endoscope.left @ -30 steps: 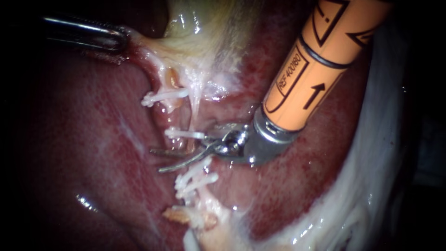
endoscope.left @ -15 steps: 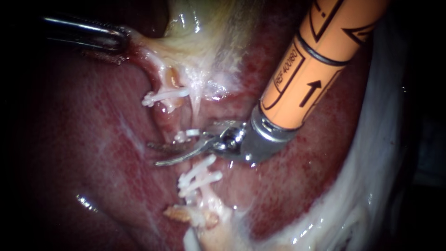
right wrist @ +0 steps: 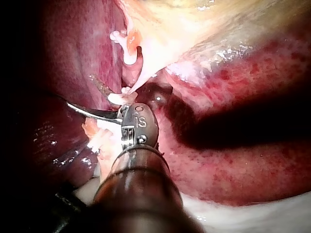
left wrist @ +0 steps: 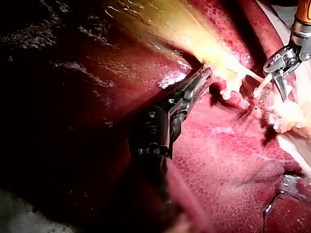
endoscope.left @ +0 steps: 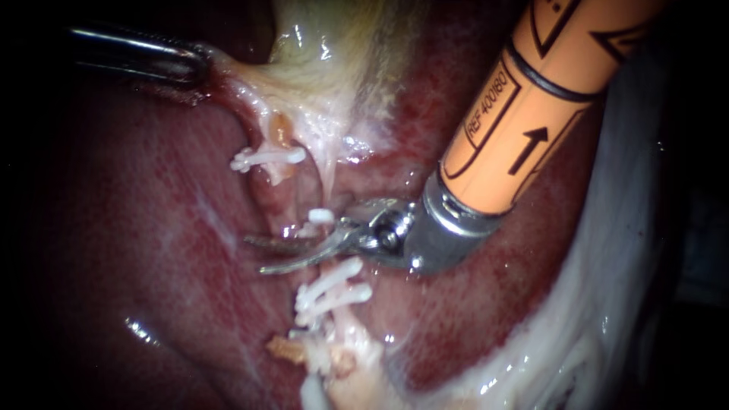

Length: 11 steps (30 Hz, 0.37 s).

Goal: Go to the cutting position right tube

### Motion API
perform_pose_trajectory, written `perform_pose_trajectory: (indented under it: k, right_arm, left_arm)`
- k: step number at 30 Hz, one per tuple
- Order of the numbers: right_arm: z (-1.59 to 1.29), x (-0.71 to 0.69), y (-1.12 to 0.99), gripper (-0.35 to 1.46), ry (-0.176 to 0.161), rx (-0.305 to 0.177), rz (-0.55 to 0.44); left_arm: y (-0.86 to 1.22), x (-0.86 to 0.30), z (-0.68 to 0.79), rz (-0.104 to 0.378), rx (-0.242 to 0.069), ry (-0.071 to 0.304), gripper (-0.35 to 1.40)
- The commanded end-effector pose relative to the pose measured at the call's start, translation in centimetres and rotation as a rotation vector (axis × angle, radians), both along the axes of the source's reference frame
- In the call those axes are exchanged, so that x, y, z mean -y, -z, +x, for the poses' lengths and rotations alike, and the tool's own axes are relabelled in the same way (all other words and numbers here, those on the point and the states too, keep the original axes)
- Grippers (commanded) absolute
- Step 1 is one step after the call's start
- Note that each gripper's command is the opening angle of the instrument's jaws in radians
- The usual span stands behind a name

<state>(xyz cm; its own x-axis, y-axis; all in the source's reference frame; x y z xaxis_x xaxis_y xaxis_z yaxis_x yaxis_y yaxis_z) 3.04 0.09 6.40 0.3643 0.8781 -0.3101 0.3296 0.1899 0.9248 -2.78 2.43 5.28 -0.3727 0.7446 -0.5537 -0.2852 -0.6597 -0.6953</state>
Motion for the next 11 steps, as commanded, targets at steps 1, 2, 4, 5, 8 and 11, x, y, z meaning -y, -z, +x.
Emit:
perform_pose_trajectory:
  k: [1, 2, 4, 5, 8, 11]
  right_arm:
    - [0.0, 0.0, 0.0, 1.4, 0.002, 0.002, 0.005]
    - [-0.01, 0.0, 0.0, 1.4, 0.002, 0.002, 0.005]
    - [-0.01, 0.0, 0.0, 1.4, 0.002, 0.002, 0.005]
    - [-0.01, 0.0, 0.0, 1.4, 0.002, 0.002, 0.005]
    - [-0.01, 0.0, 0.0, 1.4, 0.002, 0.002, 0.005]
    - [-0.01, 0.0, 0.0, 1.4, 0.002, 0.002, 0.005]
  left_arm:
    - [0.0, 0.0, 0.0, 0.0, 0.0, 0.0, -0.35]
    - [0.0, 0.0, 0.0, 0.0, 0.0, 0.0, -0.35]
    - [0.0, 0.0, 0.0, 0.0, 0.0, 0.0, -0.35]
    - [0.0, 0.0, 0.0, 0.0, 0.0, 0.0, -0.35]
    - [0.0, 0.0, 0.0, 0.0, 0.0, 0.0, -0.35]
    - [0.0, 0.0, 0.0, 0.0, 0.0, 0.0, -0.35]
